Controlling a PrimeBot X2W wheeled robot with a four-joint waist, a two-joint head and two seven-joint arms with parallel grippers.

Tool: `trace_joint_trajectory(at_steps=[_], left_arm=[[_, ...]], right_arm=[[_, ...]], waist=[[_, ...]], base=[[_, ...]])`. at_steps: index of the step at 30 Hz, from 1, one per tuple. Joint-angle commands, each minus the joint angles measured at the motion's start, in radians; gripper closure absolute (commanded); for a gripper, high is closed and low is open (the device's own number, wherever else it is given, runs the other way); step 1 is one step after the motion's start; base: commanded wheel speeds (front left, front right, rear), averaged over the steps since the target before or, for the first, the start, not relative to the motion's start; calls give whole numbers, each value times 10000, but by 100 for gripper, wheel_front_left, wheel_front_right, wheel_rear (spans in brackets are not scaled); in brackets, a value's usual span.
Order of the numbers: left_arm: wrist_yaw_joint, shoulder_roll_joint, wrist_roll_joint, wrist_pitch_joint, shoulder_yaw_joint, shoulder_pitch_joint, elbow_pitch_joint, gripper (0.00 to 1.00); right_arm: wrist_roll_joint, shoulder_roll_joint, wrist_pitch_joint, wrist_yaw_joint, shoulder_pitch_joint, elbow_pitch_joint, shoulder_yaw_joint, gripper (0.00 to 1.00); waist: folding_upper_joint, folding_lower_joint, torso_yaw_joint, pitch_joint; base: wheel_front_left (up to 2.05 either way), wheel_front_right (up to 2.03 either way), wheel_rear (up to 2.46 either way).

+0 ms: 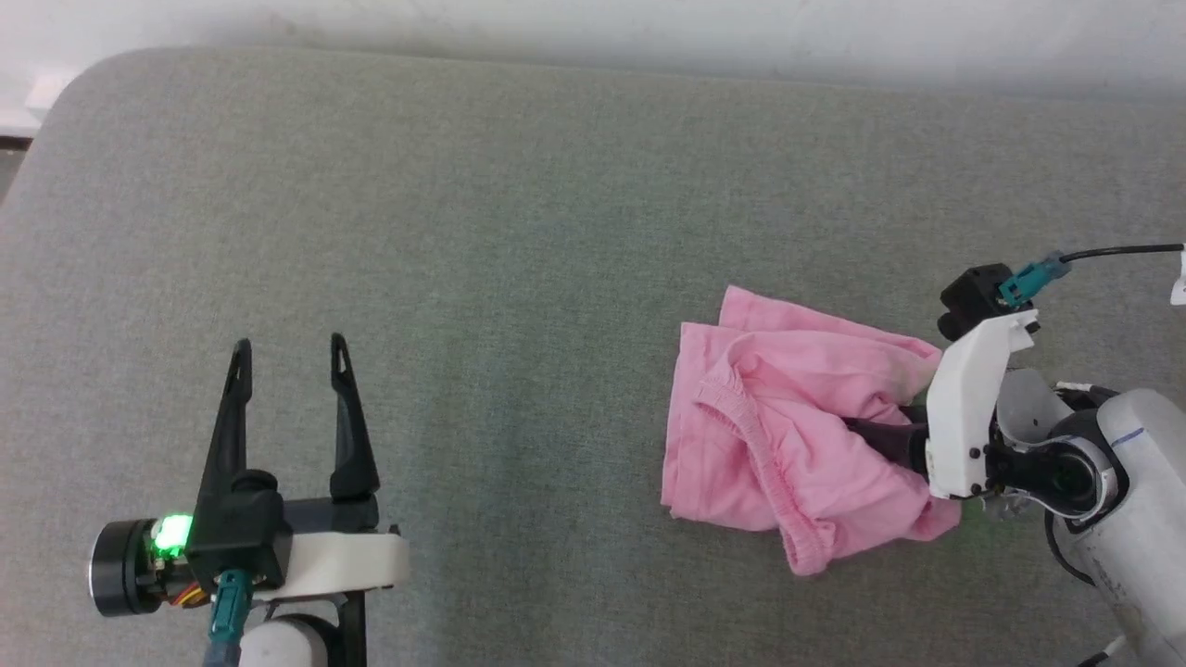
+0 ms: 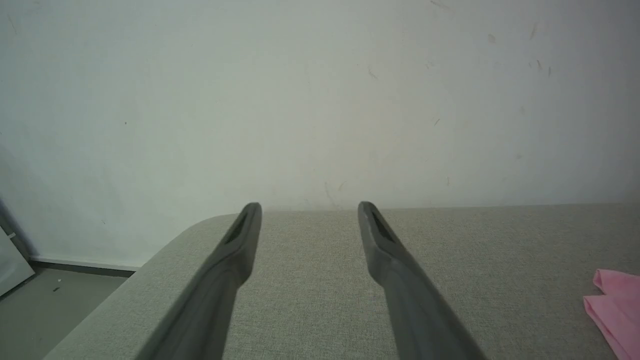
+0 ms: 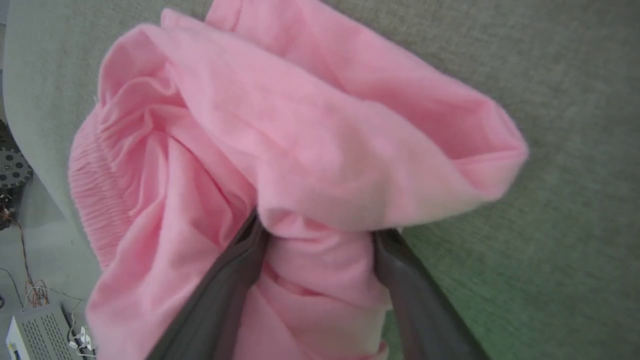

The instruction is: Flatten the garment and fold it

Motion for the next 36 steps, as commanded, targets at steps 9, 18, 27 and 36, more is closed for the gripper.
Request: trace_joint_trajectory(at_steps=[9,18,27,36], left_arm=[[-32,67,55,-47,168,-14,86,0],[50,261,60,-47,492,347,-162,0],[101,611,259,-47,559,21,-695,0],[127,1159,372,-47,510,-570,-1364,0]], right_arm=[[3,-86,-1282,-9,145,-97,1275,100],[5,-1228,-2315,-9,-871,-2331,2555,100],[-695,-3162,-2379,-9,-1668,-3158,2909,100],[-1396,-4225,-2891,-9,-2329,-1374,2318,100]], waist=[[0,-2,-269,-49],[0,-2,-2095,-245],[0,-2,-3947,614],[0,-2,-4327,1938]], base=[[0,0,0],[0,0,0],[0,0,0],[0,0,0]])
